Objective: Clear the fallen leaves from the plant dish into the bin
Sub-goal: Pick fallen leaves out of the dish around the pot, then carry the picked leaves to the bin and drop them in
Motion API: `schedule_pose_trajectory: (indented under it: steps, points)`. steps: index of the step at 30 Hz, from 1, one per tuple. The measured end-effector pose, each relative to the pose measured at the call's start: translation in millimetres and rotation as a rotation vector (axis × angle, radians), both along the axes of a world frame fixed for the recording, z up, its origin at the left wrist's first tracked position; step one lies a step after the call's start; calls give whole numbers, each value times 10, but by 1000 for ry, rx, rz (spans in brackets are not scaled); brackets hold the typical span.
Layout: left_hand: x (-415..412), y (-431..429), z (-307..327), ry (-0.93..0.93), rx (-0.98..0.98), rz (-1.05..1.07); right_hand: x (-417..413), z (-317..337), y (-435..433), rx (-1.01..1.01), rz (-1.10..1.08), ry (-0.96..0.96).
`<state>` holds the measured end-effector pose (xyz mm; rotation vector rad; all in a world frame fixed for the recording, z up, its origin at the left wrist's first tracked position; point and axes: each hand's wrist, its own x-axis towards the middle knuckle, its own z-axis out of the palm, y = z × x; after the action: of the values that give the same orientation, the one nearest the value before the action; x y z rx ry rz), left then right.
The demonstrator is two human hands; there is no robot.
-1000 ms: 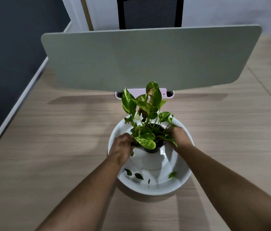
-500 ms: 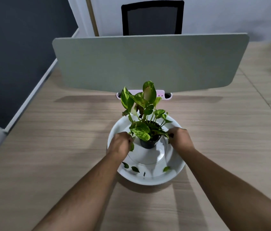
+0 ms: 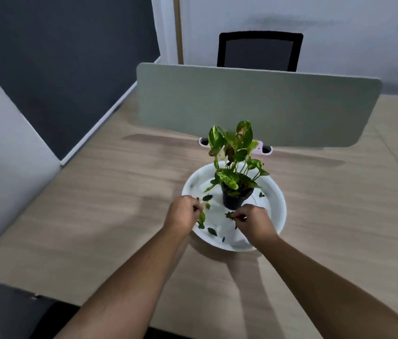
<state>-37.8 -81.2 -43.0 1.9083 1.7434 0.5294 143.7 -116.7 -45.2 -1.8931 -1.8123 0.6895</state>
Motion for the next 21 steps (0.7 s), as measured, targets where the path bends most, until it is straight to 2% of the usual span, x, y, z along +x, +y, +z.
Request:
schedule_pose_trajectory:
  steps: [4, 9, 17, 21]
  points:
    - [-338, -128, 184, -32, 60, 57, -438, 167, 0, 62, 50, 37]
    - [-1286, -431, 412, -25, 109, 173, -1309, 324, -10, 100, 143, 61]
    - [-3598, -1757, 454, 37, 36, 582, -3764, 283, -595, 72, 571, 101]
    - [-4289, -2482, 179, 69, -42, 746, -4758, 128, -1011, 42, 785, 97]
